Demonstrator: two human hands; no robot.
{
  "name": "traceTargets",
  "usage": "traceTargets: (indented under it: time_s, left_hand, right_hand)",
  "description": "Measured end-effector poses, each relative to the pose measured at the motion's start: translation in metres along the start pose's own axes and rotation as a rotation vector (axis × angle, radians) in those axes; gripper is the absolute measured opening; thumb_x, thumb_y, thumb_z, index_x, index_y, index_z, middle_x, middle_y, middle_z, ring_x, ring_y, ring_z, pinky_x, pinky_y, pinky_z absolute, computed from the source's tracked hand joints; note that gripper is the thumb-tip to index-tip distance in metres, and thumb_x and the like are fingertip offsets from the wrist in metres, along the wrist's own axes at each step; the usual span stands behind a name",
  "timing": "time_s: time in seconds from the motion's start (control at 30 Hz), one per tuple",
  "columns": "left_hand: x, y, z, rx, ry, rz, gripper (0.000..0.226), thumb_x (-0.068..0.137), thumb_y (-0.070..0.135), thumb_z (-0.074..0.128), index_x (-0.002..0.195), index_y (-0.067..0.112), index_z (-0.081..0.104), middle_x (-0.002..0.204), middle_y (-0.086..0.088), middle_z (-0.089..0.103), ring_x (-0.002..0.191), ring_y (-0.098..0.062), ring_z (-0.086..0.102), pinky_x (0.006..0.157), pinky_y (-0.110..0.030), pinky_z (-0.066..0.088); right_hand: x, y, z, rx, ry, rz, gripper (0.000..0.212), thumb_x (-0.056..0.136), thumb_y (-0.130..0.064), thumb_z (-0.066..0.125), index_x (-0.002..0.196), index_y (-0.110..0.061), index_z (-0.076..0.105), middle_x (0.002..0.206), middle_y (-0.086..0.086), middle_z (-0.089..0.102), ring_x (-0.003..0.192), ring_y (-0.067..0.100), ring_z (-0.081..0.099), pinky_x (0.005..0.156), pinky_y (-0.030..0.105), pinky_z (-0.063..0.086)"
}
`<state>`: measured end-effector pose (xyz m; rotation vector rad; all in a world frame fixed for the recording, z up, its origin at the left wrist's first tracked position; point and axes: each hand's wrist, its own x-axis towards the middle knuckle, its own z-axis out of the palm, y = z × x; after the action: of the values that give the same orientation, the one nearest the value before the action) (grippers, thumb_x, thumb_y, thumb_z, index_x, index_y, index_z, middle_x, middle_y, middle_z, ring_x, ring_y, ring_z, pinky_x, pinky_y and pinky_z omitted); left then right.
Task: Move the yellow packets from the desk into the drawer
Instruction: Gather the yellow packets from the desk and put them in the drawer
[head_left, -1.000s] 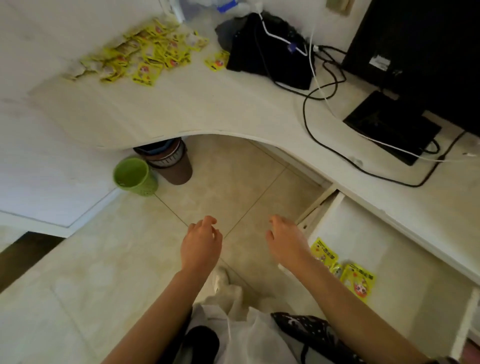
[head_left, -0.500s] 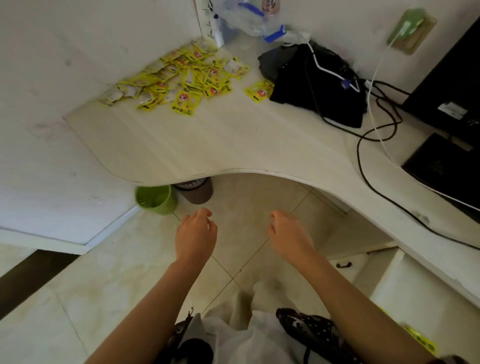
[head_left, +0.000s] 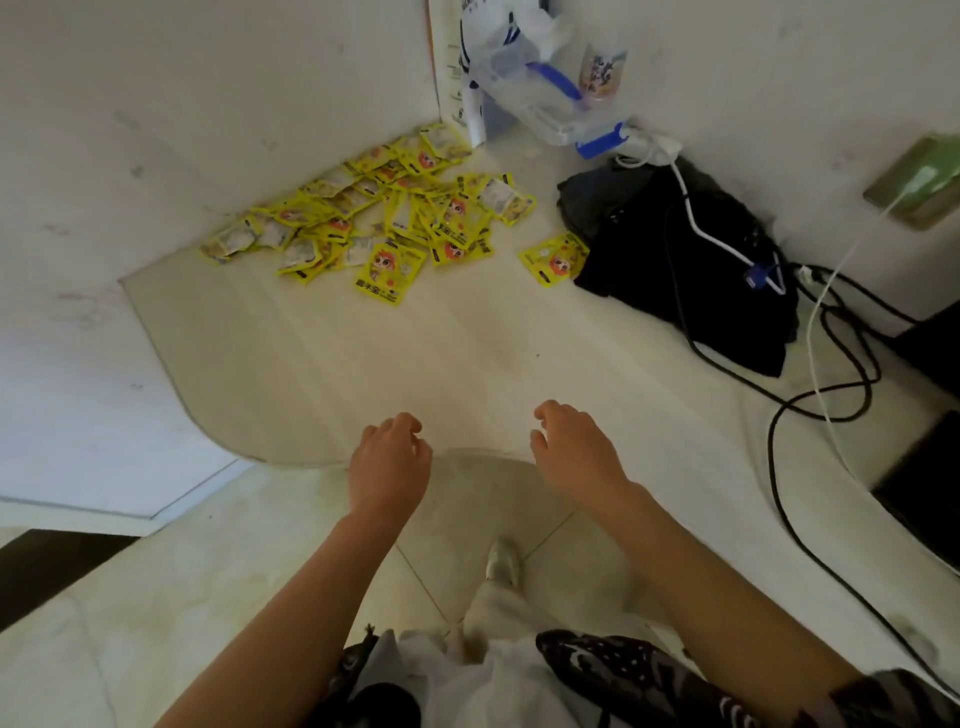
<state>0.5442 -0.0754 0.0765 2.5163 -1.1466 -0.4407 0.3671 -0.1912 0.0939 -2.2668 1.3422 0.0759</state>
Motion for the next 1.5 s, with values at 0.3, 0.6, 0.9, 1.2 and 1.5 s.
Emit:
traceTargets:
  time_s: [0.3, 0.6, 0.9, 1.2, 1.5]
  left_hand:
    - [0.084, 0.014, -0.007, 0.022, -0.009, -0.077, 0.024, 0.092, 0.022, 0.049, 0.112, 0.016, 0.059, 0.104, 0.0, 0.066, 0.103, -0.021, 0.053, 0.077, -0.035, 0.046]
    - [0.194, 0.0, -0.029, 0.034, -0.052, -0.097, 0.025, 0.091, 0.02, 0.05, 0.114, 0.014, 0.057, 0.112, -0.006, 0.062, 0.109, -0.028, 0.051, 0.082, -0.04, 0.045]
    - [0.285, -0.001, -0.042, 0.047, -0.096, -0.107, 0.036, 0.09, 0.023, 0.054, 0.125, 0.013, 0.052, 0.127, -0.01, 0.05, 0.119, -0.032, 0.045, 0.085, -0.046, 0.044]
    - [0.314, 0.006, -0.024, 0.031, -0.128, -0.216, 0.05, 0.089, 0.031, 0.059, 0.132, 0.013, 0.04, 0.131, -0.012, 0.046, 0.123, -0.034, 0.042, 0.088, -0.048, 0.044]
    - [0.316, 0.008, -0.01, 0.038, -0.133, -0.31, 0.061, 0.082, 0.034, 0.07, 0.13, 0.011, 0.041, 0.13, -0.012, 0.049, 0.121, -0.034, 0.041, 0.092, -0.047, 0.042]
  right_hand:
    - [0.107, 0.002, -0.04, -0.059, -0.07, -0.023, 0.035, 0.099, -0.026, 0.039, 0.13, -0.012, 0.047, 0.126, 0.009, 0.056, 0.112, 0.027, 0.053, 0.089, 0.04, 0.049]
    - [0.218, -0.003, -0.057, -0.169, -0.075, 0.027, 0.034, 0.098, -0.019, 0.041, 0.13, -0.007, 0.045, 0.132, 0.014, 0.047, 0.117, 0.033, 0.049, 0.091, 0.041, 0.046]
    - [0.294, 0.009, -0.062, -0.328, -0.086, 0.07, 0.045, 0.09, -0.004, 0.048, 0.135, -0.008, 0.04, 0.137, 0.017, 0.04, 0.125, 0.036, 0.043, 0.096, 0.042, 0.043]
    - [0.327, 0.033, -0.068, -0.44, -0.213, -0.01, 0.082, 0.086, 0.001, 0.051, 0.152, -0.026, 0.011, 0.16, -0.001, 0.01, 0.143, 0.04, 0.013, 0.11, 0.047, 0.035]
    - [0.34, 0.034, -0.073, -0.601, -0.134, -0.129, 0.061, 0.084, -0.005, 0.056, 0.139, -0.022, 0.036, 0.133, 0.006, 0.042, 0.125, 0.033, 0.036, 0.102, 0.041, 0.034]
